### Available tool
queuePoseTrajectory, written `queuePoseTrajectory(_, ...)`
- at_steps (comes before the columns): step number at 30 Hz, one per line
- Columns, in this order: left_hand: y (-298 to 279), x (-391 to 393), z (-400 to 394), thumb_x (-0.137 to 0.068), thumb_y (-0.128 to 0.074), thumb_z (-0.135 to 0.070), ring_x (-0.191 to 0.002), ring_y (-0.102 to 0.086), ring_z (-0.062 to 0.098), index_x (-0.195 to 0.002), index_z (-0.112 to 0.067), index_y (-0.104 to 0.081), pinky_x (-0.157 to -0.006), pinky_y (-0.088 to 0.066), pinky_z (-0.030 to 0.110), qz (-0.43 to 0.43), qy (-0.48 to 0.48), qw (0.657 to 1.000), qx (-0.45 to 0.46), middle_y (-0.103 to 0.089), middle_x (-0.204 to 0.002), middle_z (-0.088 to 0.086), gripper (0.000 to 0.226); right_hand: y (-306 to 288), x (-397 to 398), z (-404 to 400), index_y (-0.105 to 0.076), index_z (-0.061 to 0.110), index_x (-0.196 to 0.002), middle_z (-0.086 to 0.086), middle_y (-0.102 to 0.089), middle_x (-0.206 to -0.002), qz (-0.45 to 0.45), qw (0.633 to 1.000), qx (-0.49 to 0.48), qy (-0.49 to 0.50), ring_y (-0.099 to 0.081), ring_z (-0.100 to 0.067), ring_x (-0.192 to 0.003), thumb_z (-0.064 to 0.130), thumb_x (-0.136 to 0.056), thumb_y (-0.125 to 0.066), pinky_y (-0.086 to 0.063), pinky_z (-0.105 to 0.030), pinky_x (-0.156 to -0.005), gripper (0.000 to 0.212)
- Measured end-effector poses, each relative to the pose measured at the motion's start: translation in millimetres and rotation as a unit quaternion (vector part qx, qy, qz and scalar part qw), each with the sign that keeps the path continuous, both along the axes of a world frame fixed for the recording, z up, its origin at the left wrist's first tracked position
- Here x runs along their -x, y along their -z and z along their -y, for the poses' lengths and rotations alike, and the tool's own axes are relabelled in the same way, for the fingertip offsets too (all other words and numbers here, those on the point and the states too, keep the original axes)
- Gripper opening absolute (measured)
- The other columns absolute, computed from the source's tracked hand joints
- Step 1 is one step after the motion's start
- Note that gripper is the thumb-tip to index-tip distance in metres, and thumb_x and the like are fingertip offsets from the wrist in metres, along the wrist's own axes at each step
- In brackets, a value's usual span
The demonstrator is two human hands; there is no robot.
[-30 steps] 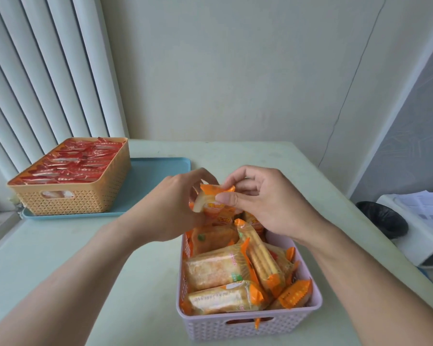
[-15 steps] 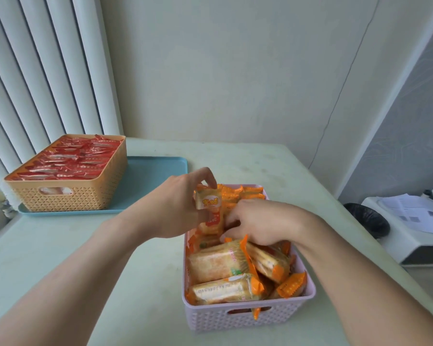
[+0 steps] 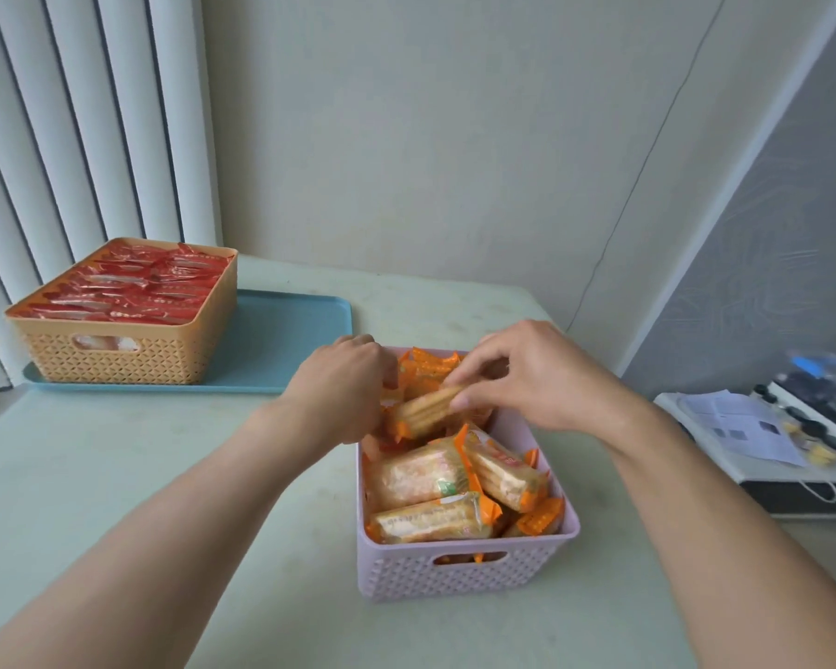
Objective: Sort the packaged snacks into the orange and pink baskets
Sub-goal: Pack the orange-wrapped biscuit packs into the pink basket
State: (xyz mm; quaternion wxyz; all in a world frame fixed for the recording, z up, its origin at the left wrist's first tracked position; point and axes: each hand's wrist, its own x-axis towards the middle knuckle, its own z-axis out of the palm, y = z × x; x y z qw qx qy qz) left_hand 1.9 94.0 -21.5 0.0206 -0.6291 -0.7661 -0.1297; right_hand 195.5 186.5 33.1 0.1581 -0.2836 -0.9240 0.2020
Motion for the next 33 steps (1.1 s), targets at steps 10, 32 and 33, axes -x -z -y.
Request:
queuePoseTrajectory(10,-60.9,17.1,46.3,-0.061,-0.092,-0.05,-0.113,-0.059,0.005,-0.135,-0.049,-0.052,-0.09,-0.048,0.022,0.296,0.165,0.939,0.063,-0.064,-0.118,-0.02,0.084,11.9,-20.8,8.8,-0.082,0.012,-0.093,-0.001,-0.073,-0.101,-0.259,0.938,-0.215,-0.081,-0.07,-0.013,-0.095,0.012,-0.078,-0.084,-0.055,-0.026,-0.086,0.015)
queuePoseTrajectory(32,-25.9,-18.3,10.0,-0.075,-0.088,-0.018,-0.068,-0.067,0.022,-0.1,-0.019,-0.061,-0.062,-0.058,0.032,0.406,0.049,0.866,-0.289,-0.071,-0.093,0.0,0.037,24.0,-9.3,2.0,-0.079,0.028,-0.103,0.014,-0.076,-0.1,0.152,0.988,-0.024,0.028,-0.064,0.001,-0.085,0.025,-0.096,-0.066,-0.05,-0.018,-0.078,0.015)
queuePoseTrajectory(33,-22.1,-19.0,6.8,-0.074,-0.089,-0.02,-0.066,-0.063,0.017,-0.096,-0.022,-0.065,-0.062,-0.053,0.028,0.371,0.051,0.884,-0.279,-0.071,-0.088,-0.004,0.033,24.1,-3.6,2.4,-0.079,0.026,-0.106,0.011,-0.076,-0.104,0.198,0.979,-0.043,0.011,-0.063,-0.004,-0.087,0.024,-0.099,-0.06,-0.045,-0.019,-0.075,0.02)
